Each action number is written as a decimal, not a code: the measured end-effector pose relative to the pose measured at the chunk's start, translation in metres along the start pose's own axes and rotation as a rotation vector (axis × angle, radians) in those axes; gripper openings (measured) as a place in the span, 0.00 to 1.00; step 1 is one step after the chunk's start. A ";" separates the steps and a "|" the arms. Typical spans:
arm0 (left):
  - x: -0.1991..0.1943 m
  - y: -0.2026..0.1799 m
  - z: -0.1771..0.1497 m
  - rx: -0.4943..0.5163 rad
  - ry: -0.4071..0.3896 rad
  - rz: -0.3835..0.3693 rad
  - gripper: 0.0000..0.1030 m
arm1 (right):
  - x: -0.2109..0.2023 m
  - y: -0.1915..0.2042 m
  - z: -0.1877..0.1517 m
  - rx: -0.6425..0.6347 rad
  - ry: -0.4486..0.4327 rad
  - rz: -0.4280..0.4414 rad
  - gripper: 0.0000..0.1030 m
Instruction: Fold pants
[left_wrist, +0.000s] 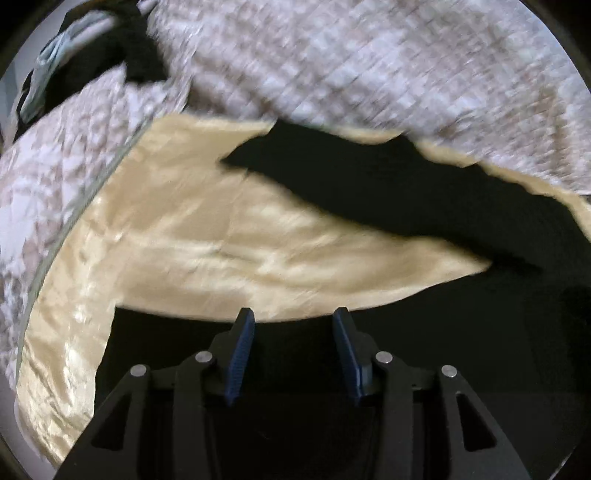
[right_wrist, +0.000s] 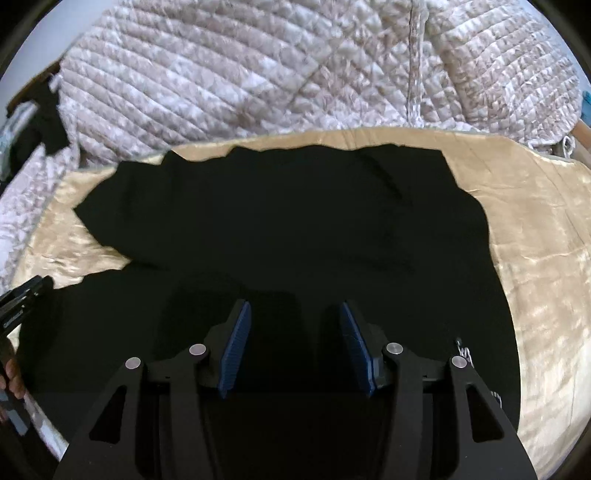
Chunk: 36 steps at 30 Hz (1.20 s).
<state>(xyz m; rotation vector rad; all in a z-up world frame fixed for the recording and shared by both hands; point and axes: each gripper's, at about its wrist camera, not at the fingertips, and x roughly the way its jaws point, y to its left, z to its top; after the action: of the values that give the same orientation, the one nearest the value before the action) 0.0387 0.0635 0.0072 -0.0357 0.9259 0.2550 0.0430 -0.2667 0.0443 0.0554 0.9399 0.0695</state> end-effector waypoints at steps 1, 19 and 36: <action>0.004 0.005 -0.001 -0.019 0.009 -0.002 0.46 | 0.006 -0.007 0.001 0.027 0.014 -0.015 0.49; 0.015 -0.006 0.104 0.021 -0.100 -0.194 0.65 | -0.003 -0.042 0.078 0.024 -0.075 0.087 0.57; 0.149 -0.087 0.174 0.268 -0.061 -0.019 0.70 | 0.126 -0.048 0.151 -0.080 0.113 -0.020 0.58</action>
<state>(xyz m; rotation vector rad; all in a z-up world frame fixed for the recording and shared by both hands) 0.2812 0.0334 -0.0135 0.2095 0.8926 0.1124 0.2411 -0.3067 0.0281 -0.0328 1.0498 0.0923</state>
